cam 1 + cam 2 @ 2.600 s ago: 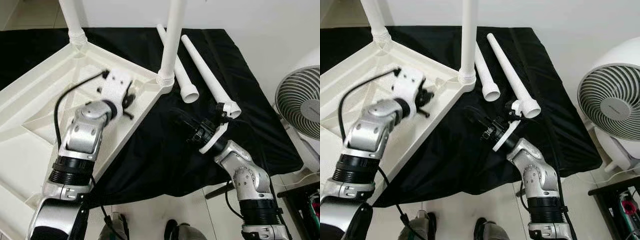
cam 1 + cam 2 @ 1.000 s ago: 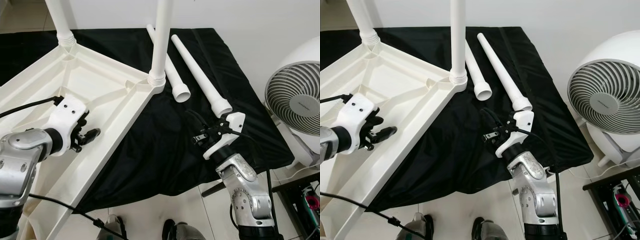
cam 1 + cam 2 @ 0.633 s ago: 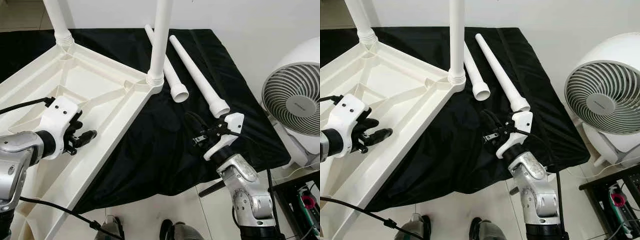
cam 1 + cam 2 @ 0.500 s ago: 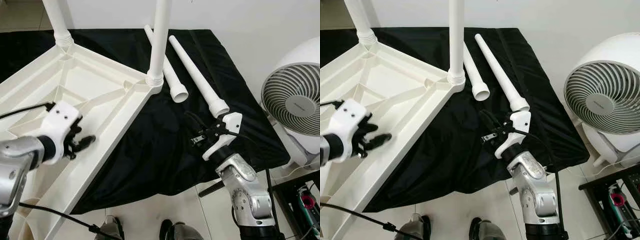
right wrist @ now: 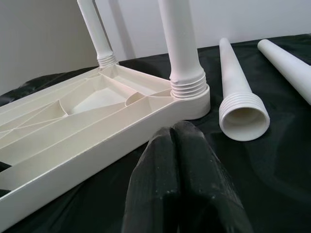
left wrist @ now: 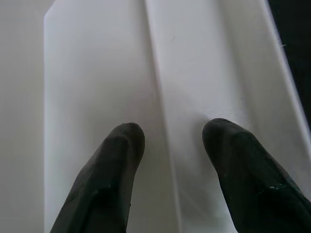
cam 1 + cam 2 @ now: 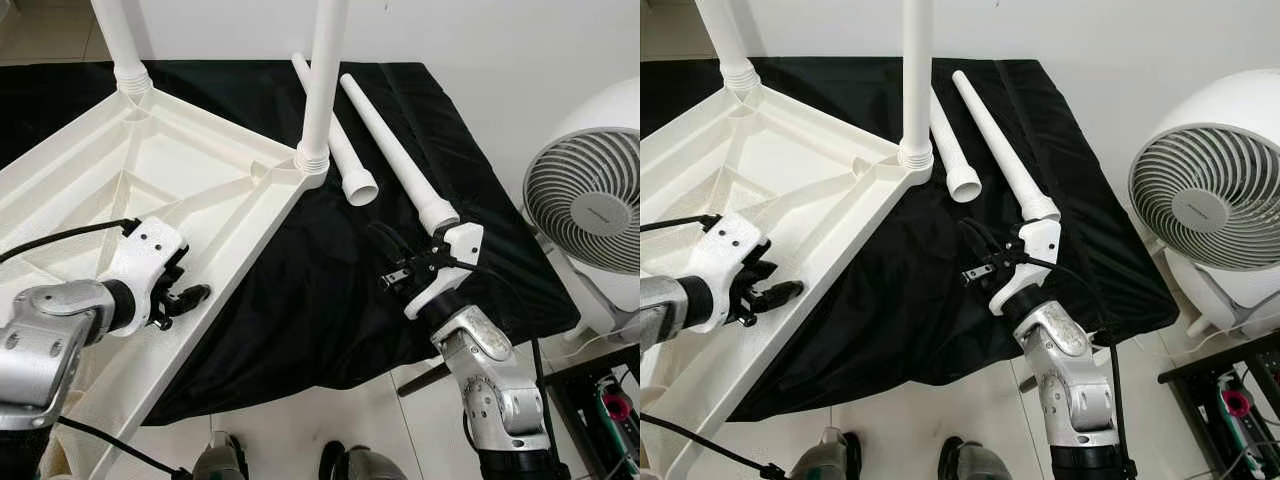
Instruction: Building children table
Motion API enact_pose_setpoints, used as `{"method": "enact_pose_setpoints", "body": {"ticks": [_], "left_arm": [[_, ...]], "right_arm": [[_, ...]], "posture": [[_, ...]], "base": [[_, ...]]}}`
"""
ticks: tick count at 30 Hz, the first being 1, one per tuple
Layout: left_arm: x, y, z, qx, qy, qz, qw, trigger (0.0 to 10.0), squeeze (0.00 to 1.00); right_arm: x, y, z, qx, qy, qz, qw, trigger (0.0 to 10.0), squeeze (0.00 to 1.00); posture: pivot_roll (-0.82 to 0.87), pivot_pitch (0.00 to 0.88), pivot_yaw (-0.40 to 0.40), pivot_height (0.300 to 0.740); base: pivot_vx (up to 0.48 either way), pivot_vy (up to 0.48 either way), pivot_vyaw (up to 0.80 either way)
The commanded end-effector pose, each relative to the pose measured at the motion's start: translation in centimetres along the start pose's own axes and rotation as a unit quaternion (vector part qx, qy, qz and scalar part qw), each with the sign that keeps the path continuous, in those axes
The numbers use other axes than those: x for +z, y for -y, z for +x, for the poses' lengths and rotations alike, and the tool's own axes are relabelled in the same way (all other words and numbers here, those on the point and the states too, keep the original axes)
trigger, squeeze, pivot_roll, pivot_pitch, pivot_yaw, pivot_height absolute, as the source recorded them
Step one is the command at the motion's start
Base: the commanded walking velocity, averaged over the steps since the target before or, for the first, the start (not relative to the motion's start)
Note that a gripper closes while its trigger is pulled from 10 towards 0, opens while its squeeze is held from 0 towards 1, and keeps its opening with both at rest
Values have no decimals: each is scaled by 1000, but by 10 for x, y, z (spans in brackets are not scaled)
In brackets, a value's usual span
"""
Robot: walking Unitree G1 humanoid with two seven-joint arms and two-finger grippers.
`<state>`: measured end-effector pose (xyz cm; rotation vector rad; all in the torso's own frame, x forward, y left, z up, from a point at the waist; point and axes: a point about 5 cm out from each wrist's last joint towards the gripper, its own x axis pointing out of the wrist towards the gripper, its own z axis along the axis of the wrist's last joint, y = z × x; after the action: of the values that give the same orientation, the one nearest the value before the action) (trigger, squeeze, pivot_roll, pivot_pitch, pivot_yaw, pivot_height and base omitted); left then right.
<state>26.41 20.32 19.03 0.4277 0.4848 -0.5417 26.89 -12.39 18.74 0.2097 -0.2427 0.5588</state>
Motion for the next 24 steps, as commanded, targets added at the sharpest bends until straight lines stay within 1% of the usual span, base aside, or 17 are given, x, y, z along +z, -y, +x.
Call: {"method": "enact_pose_setpoints", "body": {"ticks": [1, 2, 3, 4, 5, 6, 8, 9, 11, 12, 13, 14, 18, 19, 21, 23, 24], "left_arm": [[-5, -6, 4, 65, -14, -1, 998, 10000, 0], [-6, -7, 7, 79, -15, -8, 997, 5843, 0], [-5, -9, 10, 89, -9, -13, 996, 0, 0], [-5, -9, 10, 89, -9, -13, 996, 0, 0], [-1, -10, 13, 105, 5, -37, 994, 0, 0], [-1, -10, 13, 105, 5, -37, 994, 0, 0], [4, -14, 17, 128, 21, -62, 990, 0, 0], [7, -17, 19, 148, 31, -76, 986, 0, 0], [13, -22, 22, 170, 43, -88, 980, 0, 0], [13, -22, 22, 170, 43, -88, 980, 0, 0], [18, -23, 24, 183, 57, -102, 976, 0, 0], [18, -23, 24, 183, 57, -102, 976, 0, 0], [33, -20, 34, 205, 86, -125, 967, 0, 0], [33, -20, 34, 205, 86, -125, 967, 0, 0], [38, -14, 42, 208, 94, -140, 964, 0, 0], [38, -14, 42, 208, 94, -140, 964, 0, 0], [42, -12, 47, 212, 102, -153, 960, 0, 0]], "right_arm": [[-3, 3, -2, -11, -6, -5, 1000, 10000, 0], [-2, 3, -2, -12, -5, -6, 1000, 10000, 0], [-2, 3, -2, -13, -4, -6, 1000, 10000, 0], [-2, 3, -2, -13, -4, -6, 1000, 10000, 0], [-2, 4, -2, -15, -3, -7, 1000, 10000, 0], [-2, 4, -2, -15, -3, -7, 1000, 10000, 0], [-1, 4, -1, -17, -1, -9, 1000, 10000, 0], [0, 5, -1, -18, 0, -10, 1000, 10000, 0], [0, 5, 0, -19, 1, -13, 1000, 10000, 0], [0, 5, 0, -19, 1, -13, 1000, 10000, 0], [1, 5, 0, -18, 3, -14, 1000, 10000, 0], [1, 5, 0, -18, 3, -14, 1000, 10000, 0], [2, 3, 2, -18, 8, -11, 1000, 10000, 0], [2, 3, 2, -18, 8, -11, 1000, 10000, 0], [3, 1, 4, -20, 12, -10, 1000, 10000, 0], [3, 1, 4, -20, 12, -10, 1000, 10000, 0], [3, 1, 5, -22, 14, -9, 1000, 10000, 0]], "posture": [[134, 165, -81, 740], [132, 165, -81, 740], [130, 163, -78, 740], [130, 163, -78, 740], [126, 161, -78, 740], [126, 161, -78, 740], [123, 160, -77, 740], [123, 159, -77, 740], [122, 158, -77, 740], [122, 158, -77, 740], [121, 157, -78, 740], [121, 157, -78, 740], [118, 154, -77, 740], [118, 154, -77, 740], [114, 156, -75, 740], [114, 156, -75, 740], [114, 157, -76, 740]], "base": [[0, 0, 0], [0, 0, 0], [0, 0, 0], [0, 0, 0], [0, 0, 0], [0, 0, 0], [0, 0, 0], [0, 0, 0], [0, 0, 0], [0, 0, 0], [0, 0, 0], [0, 0, 0], [0, 0, 0], [0, 0, 0], [0, 0, 0], [0, 0, 0], [0, 0, 0]]}}
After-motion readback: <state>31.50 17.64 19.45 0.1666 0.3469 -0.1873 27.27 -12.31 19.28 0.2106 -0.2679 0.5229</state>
